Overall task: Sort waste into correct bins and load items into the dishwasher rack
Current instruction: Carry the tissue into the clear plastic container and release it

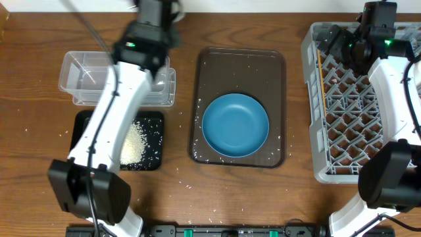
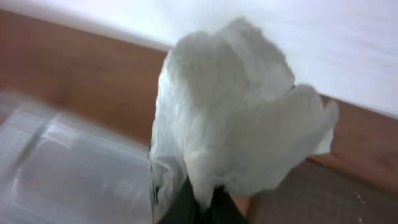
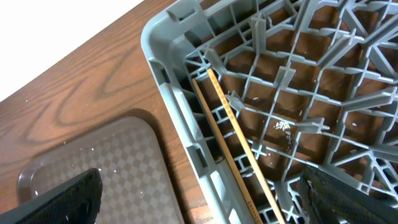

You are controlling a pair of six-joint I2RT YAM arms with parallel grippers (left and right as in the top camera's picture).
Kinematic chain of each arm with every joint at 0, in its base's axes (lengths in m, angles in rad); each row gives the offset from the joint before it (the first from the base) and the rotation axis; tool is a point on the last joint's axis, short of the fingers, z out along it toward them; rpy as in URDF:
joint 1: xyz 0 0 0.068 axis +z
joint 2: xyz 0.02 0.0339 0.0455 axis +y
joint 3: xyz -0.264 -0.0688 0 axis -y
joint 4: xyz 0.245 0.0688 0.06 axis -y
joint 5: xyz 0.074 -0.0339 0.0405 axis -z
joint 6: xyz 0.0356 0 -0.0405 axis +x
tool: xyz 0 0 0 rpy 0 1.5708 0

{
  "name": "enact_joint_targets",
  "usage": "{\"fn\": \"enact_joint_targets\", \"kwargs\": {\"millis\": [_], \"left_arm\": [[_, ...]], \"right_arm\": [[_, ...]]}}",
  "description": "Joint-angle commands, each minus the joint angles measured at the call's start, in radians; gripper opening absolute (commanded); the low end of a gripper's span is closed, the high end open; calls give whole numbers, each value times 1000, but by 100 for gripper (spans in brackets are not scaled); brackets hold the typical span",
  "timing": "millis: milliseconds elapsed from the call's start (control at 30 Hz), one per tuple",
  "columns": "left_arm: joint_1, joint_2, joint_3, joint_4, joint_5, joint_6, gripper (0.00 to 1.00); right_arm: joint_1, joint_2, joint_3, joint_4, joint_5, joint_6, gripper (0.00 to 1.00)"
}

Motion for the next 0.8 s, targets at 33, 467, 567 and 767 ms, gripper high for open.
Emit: {"fn": "enact_joint_targets", "kwargs": {"millis": [33,467,567,767], "left_arm": [[111,17,-3,-133,-53,-512,6],[191,29,-18,-185,-46,-640,59],[191,29,-18,-185,-46,-640,59],[191,8,-18,-182,-46,-594,52]], "right_arm": [[-8,3,2,-2,4,11,99],[-8,3,2,-2,3,11,99],[-8,3,2,-2,4,11,99],[-8,3,2,-2,3,11,99]]}}
